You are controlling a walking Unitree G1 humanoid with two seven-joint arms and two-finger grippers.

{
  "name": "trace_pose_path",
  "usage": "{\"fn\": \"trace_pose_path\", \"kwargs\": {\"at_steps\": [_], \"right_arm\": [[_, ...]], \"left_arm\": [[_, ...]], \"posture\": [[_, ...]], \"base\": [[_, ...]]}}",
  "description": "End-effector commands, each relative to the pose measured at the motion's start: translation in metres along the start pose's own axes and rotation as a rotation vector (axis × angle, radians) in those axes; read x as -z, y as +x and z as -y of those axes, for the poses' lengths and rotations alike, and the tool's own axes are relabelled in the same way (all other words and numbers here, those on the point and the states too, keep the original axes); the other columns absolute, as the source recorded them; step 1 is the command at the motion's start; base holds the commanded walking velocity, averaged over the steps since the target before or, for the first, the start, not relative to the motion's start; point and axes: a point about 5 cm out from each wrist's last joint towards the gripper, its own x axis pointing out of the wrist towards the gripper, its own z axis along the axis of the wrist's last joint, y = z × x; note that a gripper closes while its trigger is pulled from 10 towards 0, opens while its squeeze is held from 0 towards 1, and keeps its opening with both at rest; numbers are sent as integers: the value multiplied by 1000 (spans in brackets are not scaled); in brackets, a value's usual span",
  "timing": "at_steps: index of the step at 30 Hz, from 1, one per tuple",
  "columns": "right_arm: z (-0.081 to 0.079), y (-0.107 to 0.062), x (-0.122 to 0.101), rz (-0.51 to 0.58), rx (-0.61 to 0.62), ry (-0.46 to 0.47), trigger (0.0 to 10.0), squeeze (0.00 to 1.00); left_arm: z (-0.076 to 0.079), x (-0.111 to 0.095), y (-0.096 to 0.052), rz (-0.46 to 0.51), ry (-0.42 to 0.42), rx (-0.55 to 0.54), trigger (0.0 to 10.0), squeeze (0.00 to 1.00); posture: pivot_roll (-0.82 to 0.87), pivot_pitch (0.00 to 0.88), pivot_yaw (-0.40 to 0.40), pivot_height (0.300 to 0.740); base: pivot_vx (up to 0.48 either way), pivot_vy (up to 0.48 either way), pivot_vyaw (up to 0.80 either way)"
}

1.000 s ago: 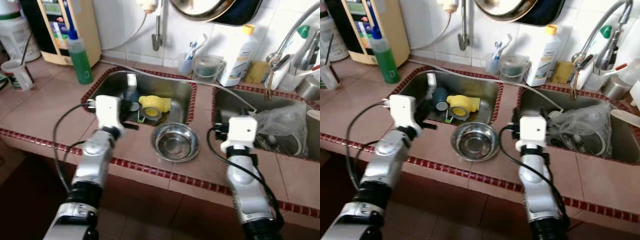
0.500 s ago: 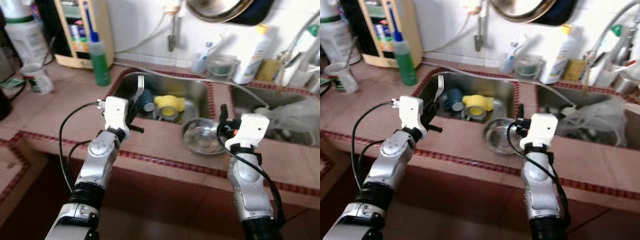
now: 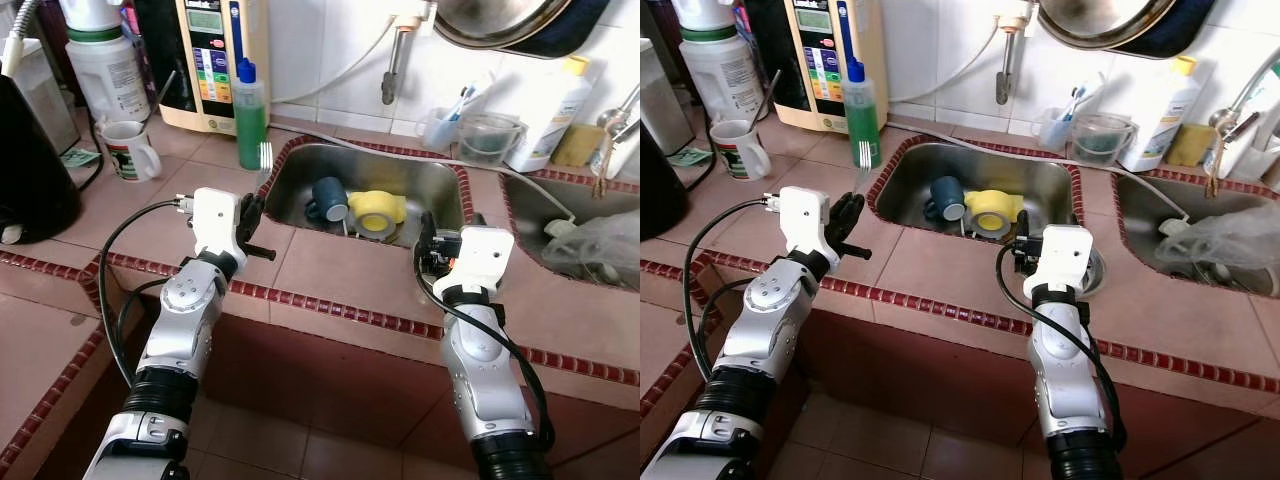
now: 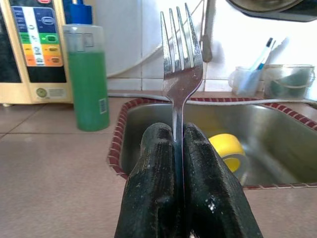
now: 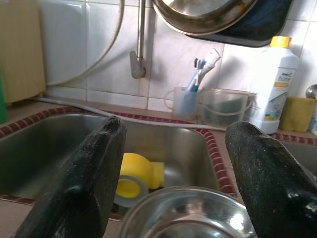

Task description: Kitchen organization

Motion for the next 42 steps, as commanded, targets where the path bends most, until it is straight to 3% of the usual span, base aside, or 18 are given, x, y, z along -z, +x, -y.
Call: {"fn": "trace_pose_path", "kwargs": {"at_steps": [1, 4, 28, 37, 42], "right_arm": [[3, 1, -1, -3, 17, -11, 10000, 0], [4, 2, 0, -7, 23, -21, 10000, 0], [1, 1, 0, -8, 3, -27, 10000, 0], [-3, 0, 0, -11, -29, -17, 10000, 0], [-7, -4, 2, -44, -68, -5, 10000, 0]], "left_arm": [[2, -4, 0, 4, 16, 24, 10000, 0], [4, -3, 0, 1, 45, 40, 10000, 0], [9, -4, -1, 0, 46, 78, 10000, 0], [11, -5, 0, 0, -31, 81, 10000, 0], [15, -1, -1, -34, 27, 138, 10000, 0]], "posture": [[46, 0, -15, 740], [46, 0, -17, 740], [43, 0, -18, 740], [42, 0, -18, 740], [43, 0, -18, 740]], "base": [[0, 0, 0], [0, 0, 0], [383, 0, 0], [0, 0, 0], [0, 0, 0]]}}
